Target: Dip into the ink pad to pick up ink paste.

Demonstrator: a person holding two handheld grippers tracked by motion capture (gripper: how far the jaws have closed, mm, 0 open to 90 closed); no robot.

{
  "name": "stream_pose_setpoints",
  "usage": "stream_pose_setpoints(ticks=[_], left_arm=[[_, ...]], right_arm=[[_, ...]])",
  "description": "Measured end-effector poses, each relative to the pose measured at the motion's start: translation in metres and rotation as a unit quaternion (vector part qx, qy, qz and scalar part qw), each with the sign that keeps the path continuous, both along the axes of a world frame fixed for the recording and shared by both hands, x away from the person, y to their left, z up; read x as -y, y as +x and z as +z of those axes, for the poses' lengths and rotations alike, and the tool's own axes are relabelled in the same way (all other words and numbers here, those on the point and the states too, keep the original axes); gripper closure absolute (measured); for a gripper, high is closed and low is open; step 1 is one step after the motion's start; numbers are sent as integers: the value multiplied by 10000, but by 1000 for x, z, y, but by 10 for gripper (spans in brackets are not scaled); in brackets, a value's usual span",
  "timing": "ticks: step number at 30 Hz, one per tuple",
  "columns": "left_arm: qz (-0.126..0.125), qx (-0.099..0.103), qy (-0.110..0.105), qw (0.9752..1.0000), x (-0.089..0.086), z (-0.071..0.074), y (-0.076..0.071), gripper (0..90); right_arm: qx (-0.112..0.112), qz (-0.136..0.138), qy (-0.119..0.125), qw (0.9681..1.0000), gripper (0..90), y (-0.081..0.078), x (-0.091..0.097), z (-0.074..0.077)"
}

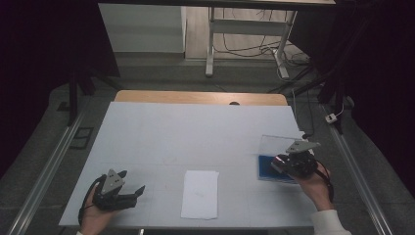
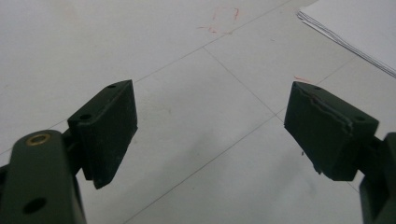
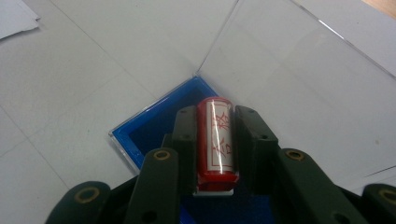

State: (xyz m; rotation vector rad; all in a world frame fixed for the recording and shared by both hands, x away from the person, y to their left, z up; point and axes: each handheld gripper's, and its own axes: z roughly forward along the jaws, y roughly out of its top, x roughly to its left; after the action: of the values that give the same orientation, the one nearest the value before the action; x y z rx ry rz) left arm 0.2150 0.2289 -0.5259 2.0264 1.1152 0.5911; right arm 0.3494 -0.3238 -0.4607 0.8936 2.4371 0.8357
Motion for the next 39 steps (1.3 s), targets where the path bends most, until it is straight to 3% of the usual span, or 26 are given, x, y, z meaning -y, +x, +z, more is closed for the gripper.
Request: stream_pose_setpoints(ticks=[39], left_arm=[[-8,-15,15,10000,-1,0,0,173]], right_arm=[[-58,-23,-151,9999,700,1,-1,-6]])
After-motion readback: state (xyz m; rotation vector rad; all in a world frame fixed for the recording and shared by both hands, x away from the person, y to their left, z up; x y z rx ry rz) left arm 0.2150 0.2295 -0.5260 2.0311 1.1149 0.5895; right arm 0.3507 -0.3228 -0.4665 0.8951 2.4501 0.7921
